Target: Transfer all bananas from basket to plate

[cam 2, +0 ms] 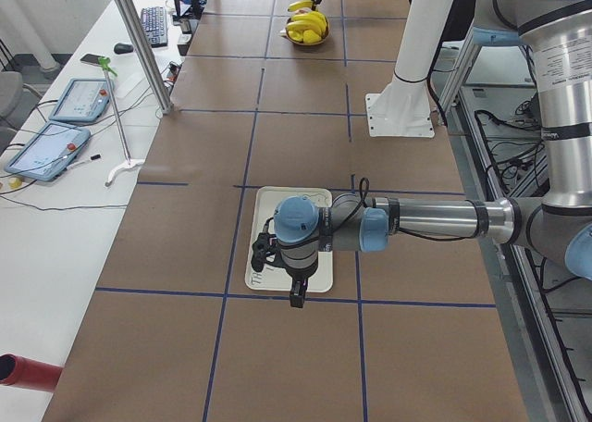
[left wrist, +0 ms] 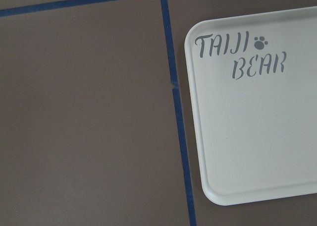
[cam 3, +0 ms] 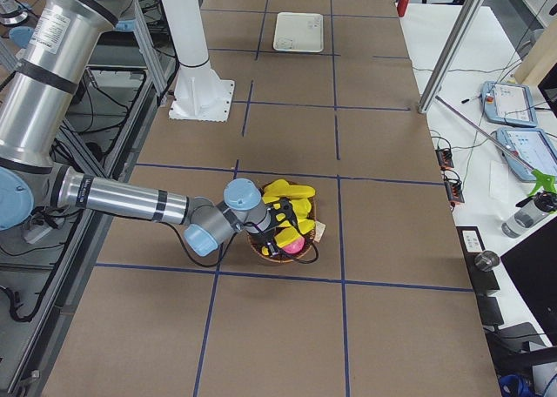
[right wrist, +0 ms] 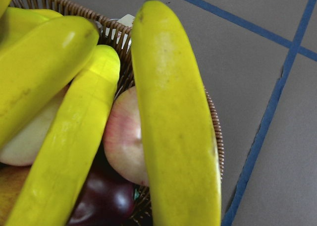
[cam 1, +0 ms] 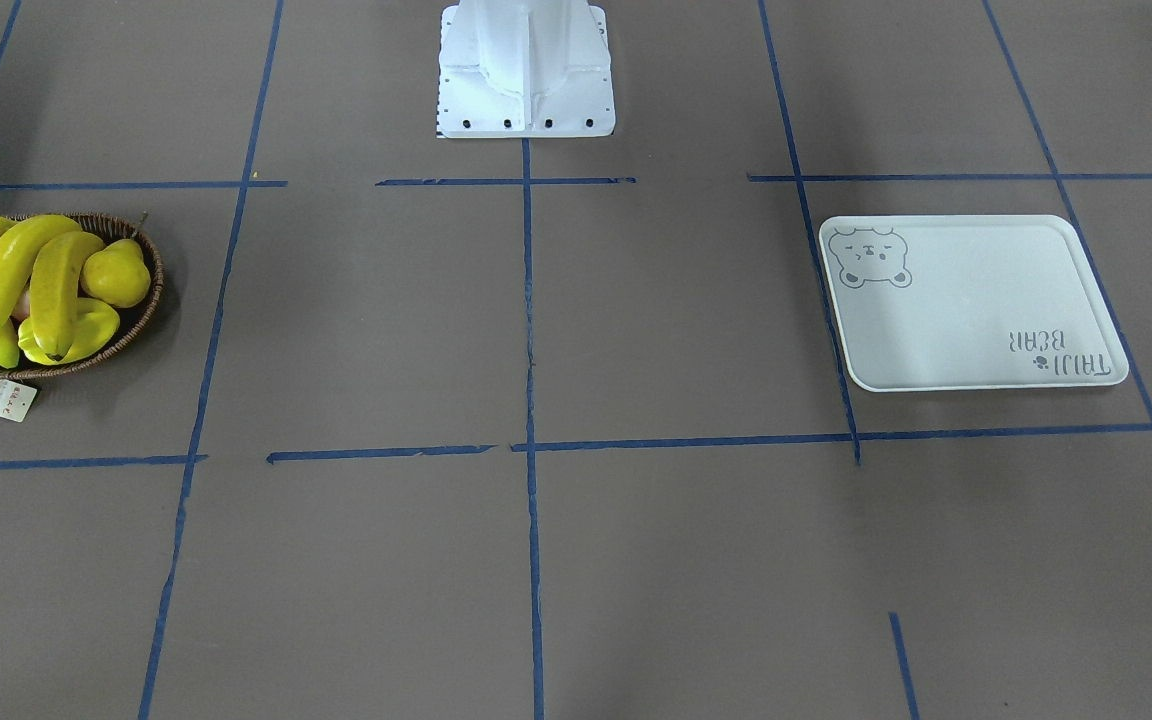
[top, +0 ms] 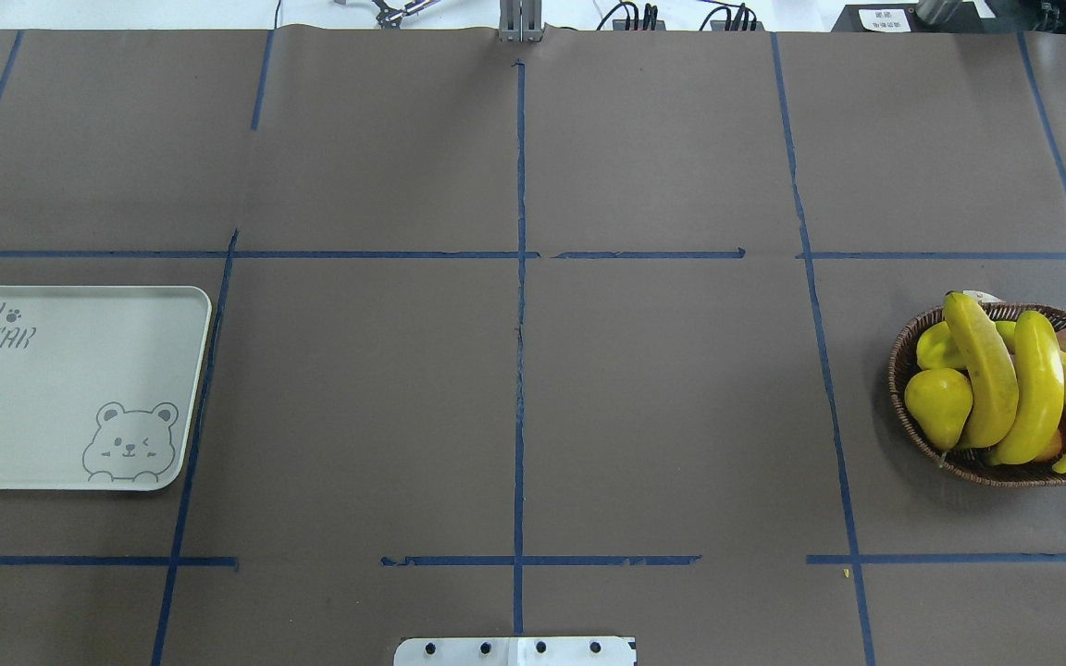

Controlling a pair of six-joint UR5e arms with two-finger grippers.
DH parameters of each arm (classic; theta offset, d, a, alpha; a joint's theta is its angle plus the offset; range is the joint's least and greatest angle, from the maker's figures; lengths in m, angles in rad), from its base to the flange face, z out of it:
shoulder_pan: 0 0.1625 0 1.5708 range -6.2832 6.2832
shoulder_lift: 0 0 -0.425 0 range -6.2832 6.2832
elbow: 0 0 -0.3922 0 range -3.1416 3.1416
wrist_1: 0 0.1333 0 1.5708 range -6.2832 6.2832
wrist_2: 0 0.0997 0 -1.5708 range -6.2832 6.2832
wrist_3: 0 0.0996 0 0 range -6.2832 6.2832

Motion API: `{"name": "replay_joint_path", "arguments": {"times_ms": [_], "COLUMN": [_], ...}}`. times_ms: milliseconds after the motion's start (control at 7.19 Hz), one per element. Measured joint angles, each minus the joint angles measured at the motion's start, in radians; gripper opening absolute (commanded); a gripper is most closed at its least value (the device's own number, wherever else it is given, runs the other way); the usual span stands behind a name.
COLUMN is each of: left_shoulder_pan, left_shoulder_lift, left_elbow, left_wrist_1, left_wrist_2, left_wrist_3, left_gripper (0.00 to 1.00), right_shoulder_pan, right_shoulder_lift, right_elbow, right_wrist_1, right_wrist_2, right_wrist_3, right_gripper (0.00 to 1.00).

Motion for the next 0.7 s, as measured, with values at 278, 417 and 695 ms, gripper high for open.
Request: {"name": "replay_joint_path", "arguments": {"times_ms": [278,417,695], "left_shoulder_pan": [0.030,0.047,0.061], "left_shoulder_lift": [-0.001,-0.002,-0.020], "left_elbow": [-0.007,-0.014,-0.020], "left_wrist_1": [-0.001,-0.001,-0.002], "left_wrist_2": [0.001,0.001,0.004], "left_wrist_3": [0.000,0.001,-0.002], "left_gripper": [1.00,1.00,1.00], "right_shoulder_pan": [0.050,0.077,0.132], "right_shoulder_lift": [0.002,0.005,0.048], "right_elbow": [0.072,0.165,0.349], "right_wrist_1": [-0.117,-0.252,-0.572], "right_wrist_2": [0.052,0.060,0.062], "right_wrist_3": [-0.064,-0.104,-0.194], "right_gripper": [0.00,0.00,0.00]}}
